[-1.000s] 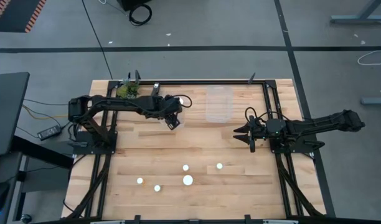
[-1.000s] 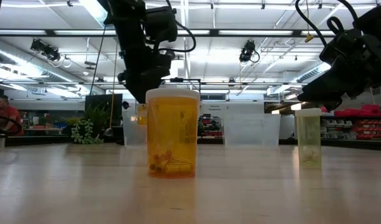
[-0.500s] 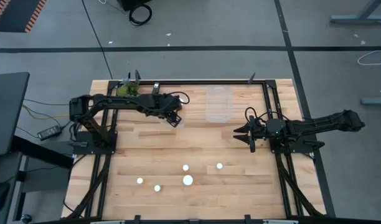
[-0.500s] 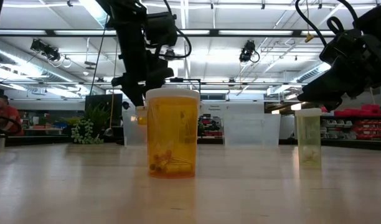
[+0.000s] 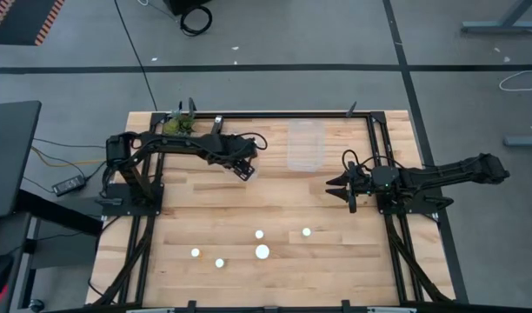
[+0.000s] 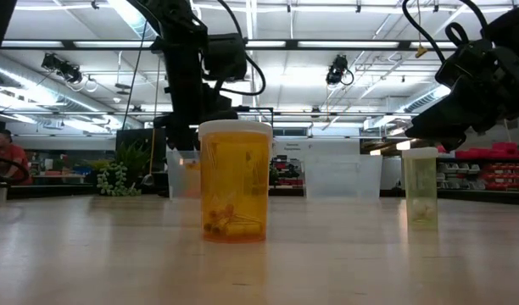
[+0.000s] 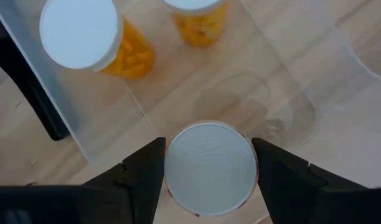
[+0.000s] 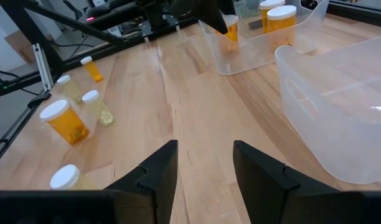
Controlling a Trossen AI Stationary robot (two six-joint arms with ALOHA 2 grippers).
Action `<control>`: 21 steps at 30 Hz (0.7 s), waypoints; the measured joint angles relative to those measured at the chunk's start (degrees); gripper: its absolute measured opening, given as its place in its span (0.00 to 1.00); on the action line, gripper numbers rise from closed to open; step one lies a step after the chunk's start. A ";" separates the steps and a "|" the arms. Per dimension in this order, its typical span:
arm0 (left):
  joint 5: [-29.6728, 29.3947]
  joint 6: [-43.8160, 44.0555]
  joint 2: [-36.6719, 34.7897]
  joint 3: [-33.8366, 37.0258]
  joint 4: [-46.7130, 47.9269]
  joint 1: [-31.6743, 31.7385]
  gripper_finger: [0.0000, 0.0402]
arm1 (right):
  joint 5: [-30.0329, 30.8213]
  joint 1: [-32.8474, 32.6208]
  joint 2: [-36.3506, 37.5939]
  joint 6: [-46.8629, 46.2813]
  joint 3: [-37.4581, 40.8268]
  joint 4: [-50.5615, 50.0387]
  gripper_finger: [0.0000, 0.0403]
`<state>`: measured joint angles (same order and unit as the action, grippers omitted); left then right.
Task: Pick and place medicine bottles into bin by pill shape (circle, oval)
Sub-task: Put the big orange pill bottle in the left transparent bin, then put the small orange pill bottle in the right transparent bin
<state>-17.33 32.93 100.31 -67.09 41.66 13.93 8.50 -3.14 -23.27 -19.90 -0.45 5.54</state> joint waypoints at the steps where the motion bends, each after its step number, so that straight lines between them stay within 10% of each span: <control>1: 0.03 -0.37 0.00 0.00 -0.02 -0.01 0.58 | 0.01 0.00 0.00 0.00 0.00 0.01 0.40; 21: 0.42 -6.44 0.22 -5.52 0.95 0.00 0.69 | 0.00 0.00 0.00 0.00 0.00 0.07 0.40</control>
<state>-16.91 26.49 100.53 -72.61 42.61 13.93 8.51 -3.14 -23.27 -19.90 -0.45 5.61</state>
